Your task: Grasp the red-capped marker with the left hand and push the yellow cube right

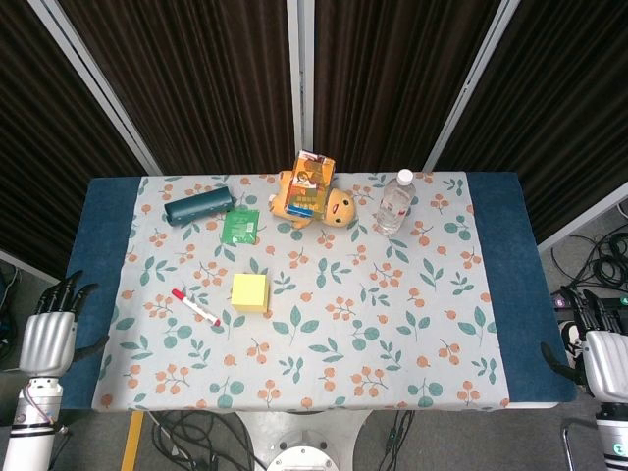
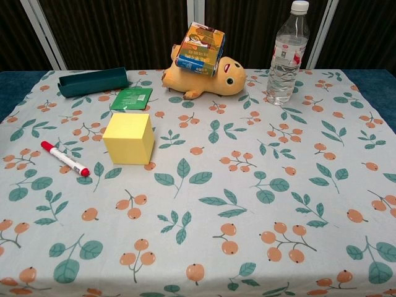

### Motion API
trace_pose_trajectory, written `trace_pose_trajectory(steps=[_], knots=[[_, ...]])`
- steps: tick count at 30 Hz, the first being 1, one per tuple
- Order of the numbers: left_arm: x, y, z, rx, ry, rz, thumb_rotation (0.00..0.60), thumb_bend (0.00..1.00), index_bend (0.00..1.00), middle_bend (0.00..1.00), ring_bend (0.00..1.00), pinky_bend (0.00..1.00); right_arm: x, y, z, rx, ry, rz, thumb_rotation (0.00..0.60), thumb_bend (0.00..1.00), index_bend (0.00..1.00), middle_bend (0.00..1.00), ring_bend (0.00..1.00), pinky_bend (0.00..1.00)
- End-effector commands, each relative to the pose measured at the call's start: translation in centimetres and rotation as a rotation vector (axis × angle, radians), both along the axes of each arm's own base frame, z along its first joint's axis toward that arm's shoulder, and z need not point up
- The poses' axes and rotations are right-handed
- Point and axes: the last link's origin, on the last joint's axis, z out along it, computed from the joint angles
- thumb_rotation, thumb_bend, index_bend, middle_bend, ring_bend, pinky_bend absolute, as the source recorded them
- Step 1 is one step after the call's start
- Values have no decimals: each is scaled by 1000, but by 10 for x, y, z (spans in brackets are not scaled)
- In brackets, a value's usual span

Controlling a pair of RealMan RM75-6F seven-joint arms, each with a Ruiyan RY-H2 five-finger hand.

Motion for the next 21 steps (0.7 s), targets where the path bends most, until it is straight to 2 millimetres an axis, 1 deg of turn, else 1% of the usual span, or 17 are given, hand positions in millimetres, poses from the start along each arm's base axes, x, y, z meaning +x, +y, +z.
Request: trace_pose_trajectory(steps=[1,7,12,14,17,20,21], knots=[[0,-1,0,-1,7,0,600,174,259,179,118,150,-1,0,-1,3,-4,1,600,220,53,150,14,137],[1,-2,1,-2,3,-8,600,174,260,180,118,150,-2,0,1,-1,-6,11,600,220,53,149,14,137],[7,7,3,-19,2,-62,600,174,260,187,118,150,0,0,9,-22,5,32,600,220,54,149,14,137],[9,16,4,-34,-12,-98,600,177,273,228,119,150,1,0,12,-26,13,41,600,220,54,149,14,137],[14,33,4,-62,-26,-163,600,194,324,308,145,151,3,0,16,-29,22,58,600,220,53,149,14,137],[18,55,-2,-95,-43,-241,600,216,379,362,177,160,6,-1,18,-33,23,76,600,220,53,149,14,137],[19,61,-5,-112,-46,-262,600,223,381,366,181,164,7,0,19,-33,21,80,600,220,53,149,14,137]])
